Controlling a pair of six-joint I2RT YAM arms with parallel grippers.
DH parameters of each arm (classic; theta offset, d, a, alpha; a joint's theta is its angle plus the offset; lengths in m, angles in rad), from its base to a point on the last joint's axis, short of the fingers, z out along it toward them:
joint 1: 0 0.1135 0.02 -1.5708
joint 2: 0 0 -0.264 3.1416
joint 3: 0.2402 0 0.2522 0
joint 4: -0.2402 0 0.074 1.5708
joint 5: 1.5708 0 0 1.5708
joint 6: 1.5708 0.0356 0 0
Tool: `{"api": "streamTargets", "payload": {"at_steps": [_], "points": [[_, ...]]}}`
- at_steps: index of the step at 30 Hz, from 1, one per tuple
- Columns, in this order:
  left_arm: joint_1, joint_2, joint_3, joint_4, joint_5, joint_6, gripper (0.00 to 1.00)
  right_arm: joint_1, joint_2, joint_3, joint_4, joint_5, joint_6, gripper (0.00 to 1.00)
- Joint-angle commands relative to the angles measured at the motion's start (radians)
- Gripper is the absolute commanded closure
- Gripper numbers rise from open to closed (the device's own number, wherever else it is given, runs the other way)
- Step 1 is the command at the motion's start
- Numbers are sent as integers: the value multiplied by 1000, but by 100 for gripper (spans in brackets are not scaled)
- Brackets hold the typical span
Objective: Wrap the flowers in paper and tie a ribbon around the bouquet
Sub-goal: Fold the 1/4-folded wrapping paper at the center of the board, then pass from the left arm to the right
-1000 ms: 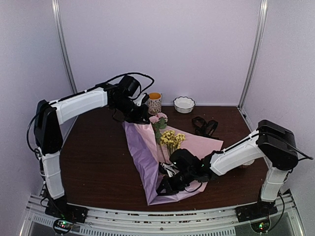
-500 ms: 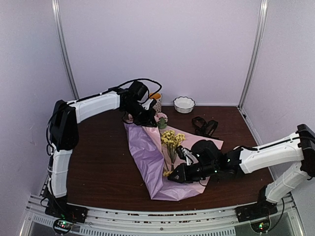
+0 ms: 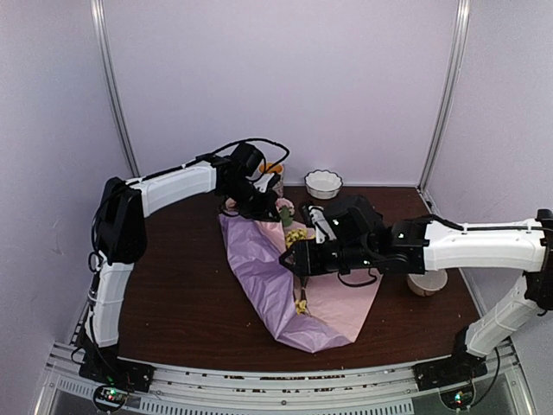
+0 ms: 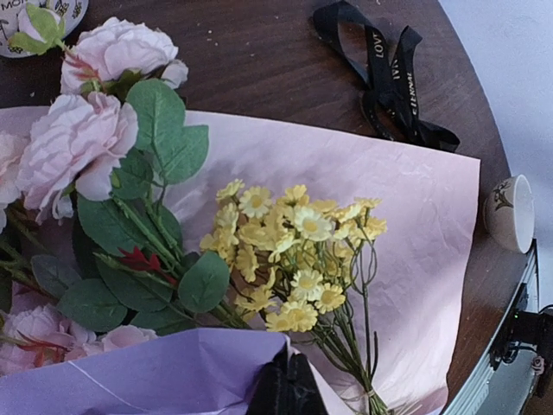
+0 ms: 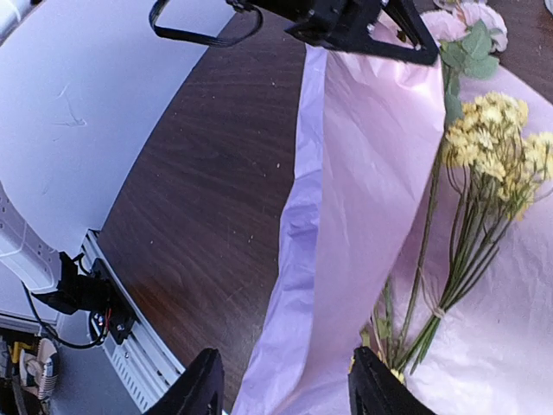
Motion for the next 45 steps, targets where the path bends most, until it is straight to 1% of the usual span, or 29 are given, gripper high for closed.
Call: {"api": "streamTargets", "payload": {"at_steps": [1,6,9,14,17,18,19,21,22,23,24,27,30,32,34,36,39,40,42,44,45], "points": [[1,22,46,36,11,37,100,-3,94,124,-96,100,-76,46],[0,30,44,54,26,33,100,0,199,275,-238,103,-128,45],[-1,25,40,53,23,35,100,0,242,333,-367,171,-153,46],[-1,18,38,47,8,44,100,2,250,321,-380,167,-166,48],[0,17,36,39,-1,49,100,1,241,300,-367,147,-162,53],[0,17,36,35,-5,51,100,0,238,292,-359,139,-161,58],[0,17,36,33,-7,53,100,1,234,281,-350,130,-158,66],[-1,13,36,27,-13,58,100,-1,225,257,-334,122,-149,86],[0,8,36,23,-17,63,100,-3,218,242,-325,121,-140,93],[1,1,37,19,-24,64,100,-4,212,225,-315,119,-126,99],[0,-10,36,17,-34,66,100,-7,204,204,-303,117,-115,100],[0,-52,35,16,-58,71,78,-15,176,136,-251,101,-78,100],[0,-102,35,15,-73,80,58,-22,146,61,-170,79,-39,100],[-1,-134,34,6,-86,89,47,-32,128,11,-111,70,-12,100],[-1,-173,29,-1,-97,104,41,-43,111,-59,-28,55,18,100],[-7,-217,15,-1,-117,123,37,-58,100,-121,53,26,53,100],[-37,-300,-29,-2,-200,170,35,-72,93,-196,158,-2,105,100],[-53,-350,-59,2,-255,190,35,-74,91,-214,186,-5,117,100],[-95,-437,-151,36,-318,220,35,-77,87,-239,217,-6,138,100],[-145,-538,-281,103,-325,252,40,-78,81,-266,251,-3,161,100],[-172,-578,-346,141,-316,265,45,-80,76,-283,273,1,176,100]]}}
